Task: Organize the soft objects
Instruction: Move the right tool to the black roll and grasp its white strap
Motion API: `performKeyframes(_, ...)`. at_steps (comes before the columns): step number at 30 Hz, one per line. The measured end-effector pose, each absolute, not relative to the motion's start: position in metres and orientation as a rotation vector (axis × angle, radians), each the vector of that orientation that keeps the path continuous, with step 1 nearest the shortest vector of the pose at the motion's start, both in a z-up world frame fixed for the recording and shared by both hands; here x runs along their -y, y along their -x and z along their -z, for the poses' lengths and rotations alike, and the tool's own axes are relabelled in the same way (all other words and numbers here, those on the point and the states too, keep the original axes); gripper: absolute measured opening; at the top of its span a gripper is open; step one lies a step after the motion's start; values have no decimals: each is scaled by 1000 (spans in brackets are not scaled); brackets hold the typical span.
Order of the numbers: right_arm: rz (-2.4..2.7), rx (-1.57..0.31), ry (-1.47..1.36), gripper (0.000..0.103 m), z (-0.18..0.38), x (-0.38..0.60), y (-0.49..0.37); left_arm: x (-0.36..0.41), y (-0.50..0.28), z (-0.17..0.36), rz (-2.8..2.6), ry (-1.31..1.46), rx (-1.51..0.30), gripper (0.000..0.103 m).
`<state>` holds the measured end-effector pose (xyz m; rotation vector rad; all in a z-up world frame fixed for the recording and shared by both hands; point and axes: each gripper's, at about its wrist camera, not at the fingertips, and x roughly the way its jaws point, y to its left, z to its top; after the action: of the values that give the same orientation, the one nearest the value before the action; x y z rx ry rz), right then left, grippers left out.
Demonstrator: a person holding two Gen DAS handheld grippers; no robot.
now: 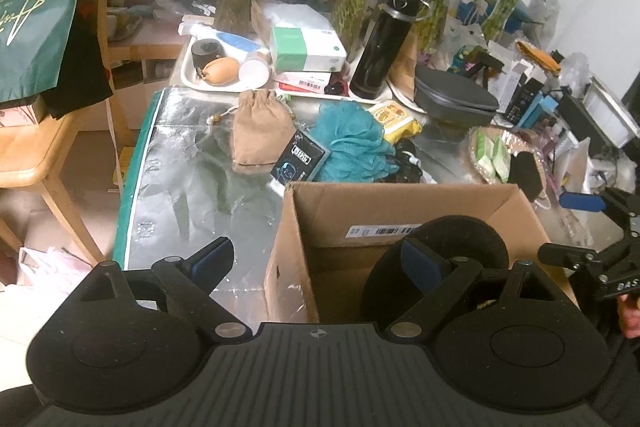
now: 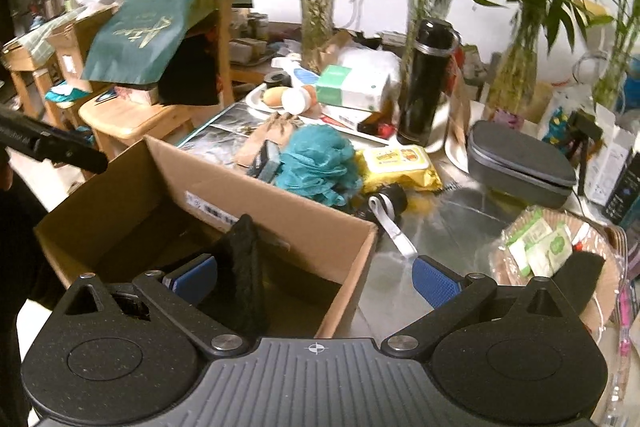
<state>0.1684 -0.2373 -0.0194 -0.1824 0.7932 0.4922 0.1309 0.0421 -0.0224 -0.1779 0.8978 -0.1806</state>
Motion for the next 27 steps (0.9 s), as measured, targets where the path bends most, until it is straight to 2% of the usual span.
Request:
performKeyframes(14,-395,-766,134,103,0,255,-220,-41,-166,11,172,188,-849,92)
performKeyframes(27,-334,-684,211,103,24,262,-270,-43,-202,12,154,175,-804,92)
